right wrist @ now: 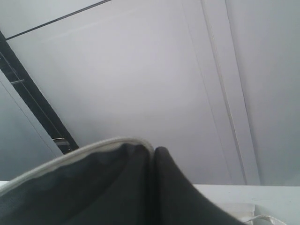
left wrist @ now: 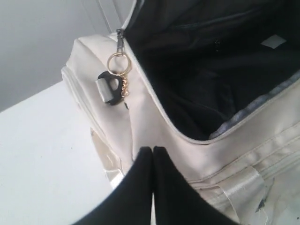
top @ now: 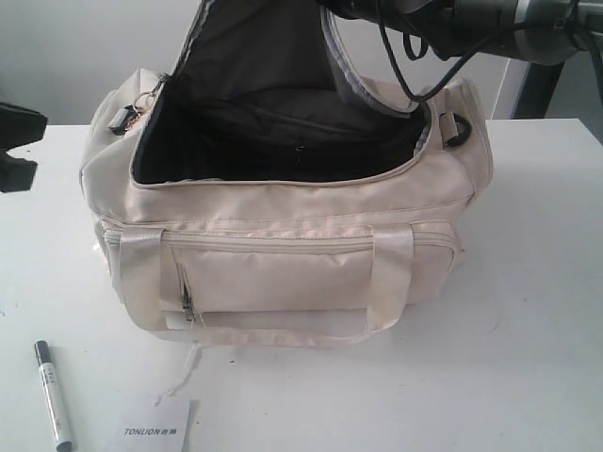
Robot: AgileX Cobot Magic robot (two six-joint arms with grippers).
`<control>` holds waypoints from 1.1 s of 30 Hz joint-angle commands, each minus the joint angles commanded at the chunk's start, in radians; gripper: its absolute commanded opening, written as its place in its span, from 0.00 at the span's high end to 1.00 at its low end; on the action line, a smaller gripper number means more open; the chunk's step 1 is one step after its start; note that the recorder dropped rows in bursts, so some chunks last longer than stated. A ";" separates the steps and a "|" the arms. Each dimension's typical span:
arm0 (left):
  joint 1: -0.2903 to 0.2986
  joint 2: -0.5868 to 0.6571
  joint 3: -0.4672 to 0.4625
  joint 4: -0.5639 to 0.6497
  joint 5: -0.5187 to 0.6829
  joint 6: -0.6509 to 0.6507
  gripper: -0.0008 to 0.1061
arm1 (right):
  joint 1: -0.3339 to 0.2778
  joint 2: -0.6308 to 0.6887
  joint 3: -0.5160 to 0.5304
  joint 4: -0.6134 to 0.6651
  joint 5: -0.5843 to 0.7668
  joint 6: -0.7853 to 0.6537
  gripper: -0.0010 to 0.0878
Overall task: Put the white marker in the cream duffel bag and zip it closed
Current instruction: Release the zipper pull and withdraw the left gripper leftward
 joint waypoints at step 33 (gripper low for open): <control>0.006 0.247 0.025 0.403 0.331 -0.845 0.33 | 0.000 0.000 0.000 0.000 0.000 0.000 0.99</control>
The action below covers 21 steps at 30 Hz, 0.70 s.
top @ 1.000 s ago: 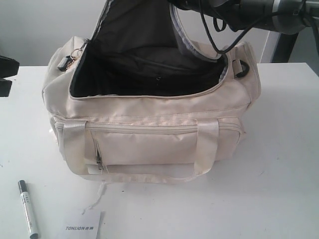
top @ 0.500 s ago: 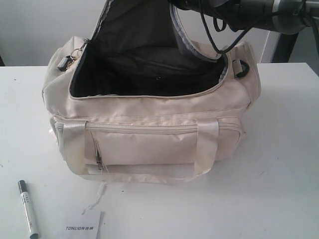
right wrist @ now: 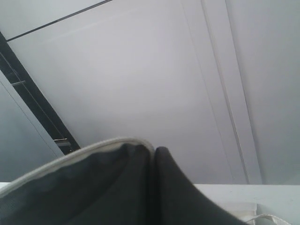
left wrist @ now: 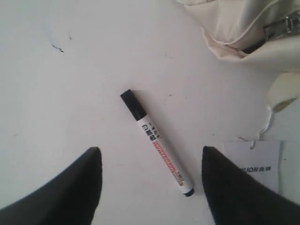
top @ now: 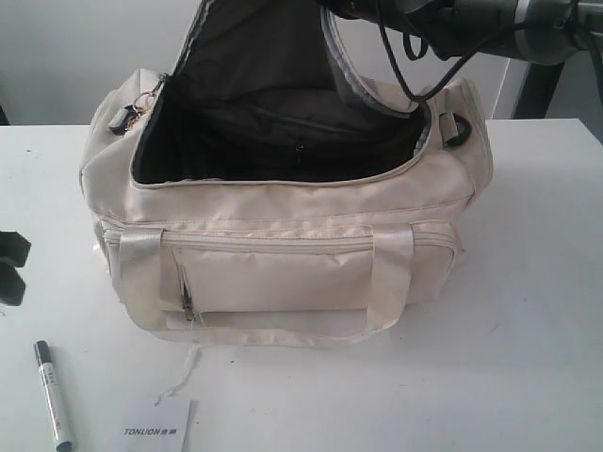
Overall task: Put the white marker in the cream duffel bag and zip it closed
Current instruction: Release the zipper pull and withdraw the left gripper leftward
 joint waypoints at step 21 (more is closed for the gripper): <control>-0.107 0.229 0.000 0.292 -0.070 -0.543 0.37 | 0.000 0.000 0.000 0.000 0.000 0.000 0.99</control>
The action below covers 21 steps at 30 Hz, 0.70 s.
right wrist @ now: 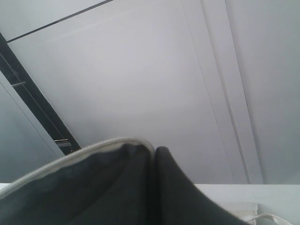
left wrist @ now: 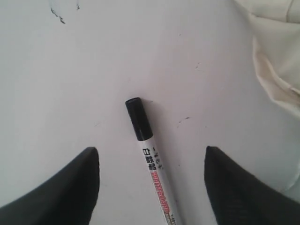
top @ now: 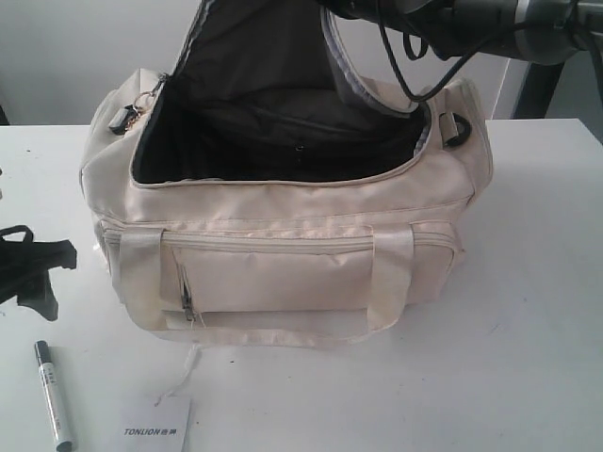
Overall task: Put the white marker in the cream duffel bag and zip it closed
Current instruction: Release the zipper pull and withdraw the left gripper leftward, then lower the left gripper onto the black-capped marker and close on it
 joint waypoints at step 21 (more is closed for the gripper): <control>-0.043 0.018 0.171 0.002 -0.167 -0.269 0.37 | 0.000 0.000 0.000 0.000 0.000 0.000 0.99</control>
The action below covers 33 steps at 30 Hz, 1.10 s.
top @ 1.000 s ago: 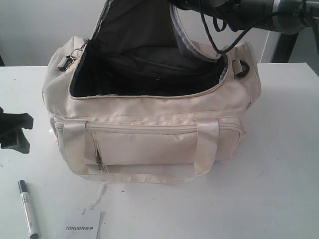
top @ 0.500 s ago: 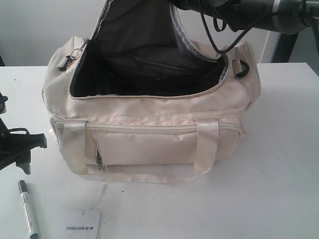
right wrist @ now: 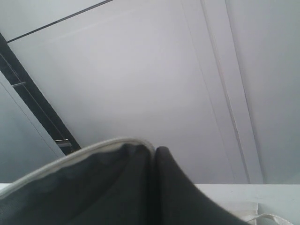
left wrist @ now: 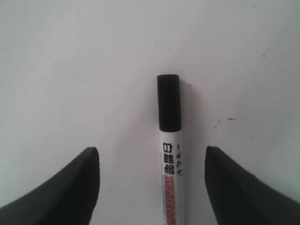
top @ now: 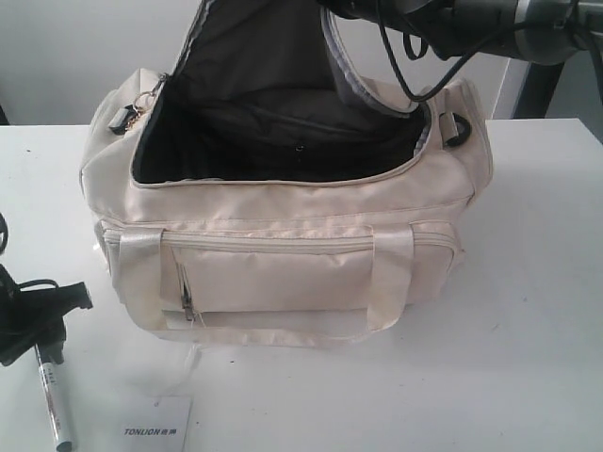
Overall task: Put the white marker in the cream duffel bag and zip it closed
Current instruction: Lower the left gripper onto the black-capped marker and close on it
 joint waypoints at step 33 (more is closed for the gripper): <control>0.000 0.052 0.003 -0.050 -0.099 -0.037 0.37 | 0.000 0.000 0.000 0.000 0.000 0.000 0.99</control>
